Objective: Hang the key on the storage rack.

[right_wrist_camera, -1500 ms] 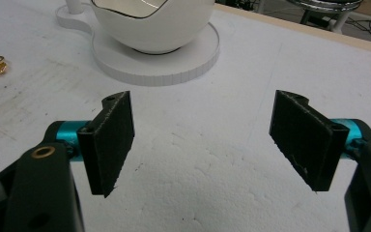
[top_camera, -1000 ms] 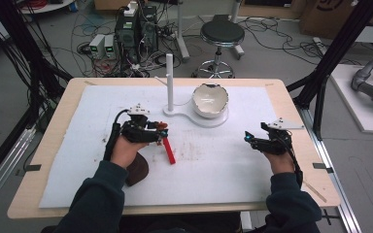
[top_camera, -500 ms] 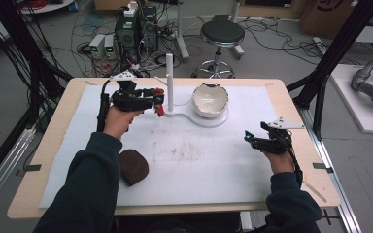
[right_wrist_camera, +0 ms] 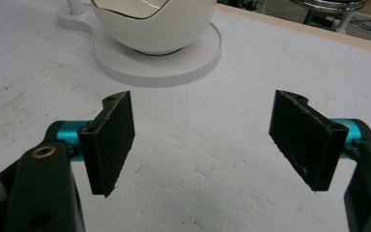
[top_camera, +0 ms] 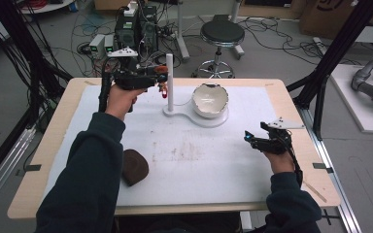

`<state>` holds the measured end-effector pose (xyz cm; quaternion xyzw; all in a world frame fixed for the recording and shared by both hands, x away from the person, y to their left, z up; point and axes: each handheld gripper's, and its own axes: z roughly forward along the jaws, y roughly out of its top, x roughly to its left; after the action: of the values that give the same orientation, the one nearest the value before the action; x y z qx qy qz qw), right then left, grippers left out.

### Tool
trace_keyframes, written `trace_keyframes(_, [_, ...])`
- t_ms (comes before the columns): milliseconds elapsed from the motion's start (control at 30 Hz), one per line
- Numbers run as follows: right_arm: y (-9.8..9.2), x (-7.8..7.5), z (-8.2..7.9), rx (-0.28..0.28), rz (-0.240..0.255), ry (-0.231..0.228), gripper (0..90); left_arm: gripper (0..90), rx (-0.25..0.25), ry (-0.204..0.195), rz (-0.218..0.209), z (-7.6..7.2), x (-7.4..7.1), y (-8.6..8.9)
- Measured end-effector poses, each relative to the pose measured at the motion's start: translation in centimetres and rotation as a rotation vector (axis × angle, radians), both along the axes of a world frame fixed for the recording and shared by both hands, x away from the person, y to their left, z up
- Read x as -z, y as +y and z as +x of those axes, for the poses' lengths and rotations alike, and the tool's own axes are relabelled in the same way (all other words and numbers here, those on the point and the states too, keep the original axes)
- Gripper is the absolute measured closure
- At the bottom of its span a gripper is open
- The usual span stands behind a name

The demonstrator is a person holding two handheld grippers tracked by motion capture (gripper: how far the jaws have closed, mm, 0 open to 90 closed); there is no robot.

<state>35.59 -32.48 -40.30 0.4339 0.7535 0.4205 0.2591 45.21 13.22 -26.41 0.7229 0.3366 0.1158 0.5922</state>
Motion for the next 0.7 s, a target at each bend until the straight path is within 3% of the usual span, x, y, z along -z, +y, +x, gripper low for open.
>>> trace_keyframes(300, [-0.1,0.0,0.1,-0.003,0.004,0.003,24.6,45.8,0.016,0.012,-0.003,0.9,-0.6,-1.1])
trace_keyframes(467, [-0.1,0.0,0.1,-0.006,0.003,0.002,24.6,45.7,0.004,0.031,0.032,1.2,-0.3,-1.4])
trace_keyframes(600, [0.0,0.0,0.0,-0.007,0.004,0.006,24.6,45.7,-0.007,0.039,0.007,1.6,0.0,-1.3])
trace_keyframes(700, [0.0,0.1,0.0,-0.007,0.003,0.004,24.6,45.6,-0.014,0.046,0.011,1.9,0.2,-1.3])
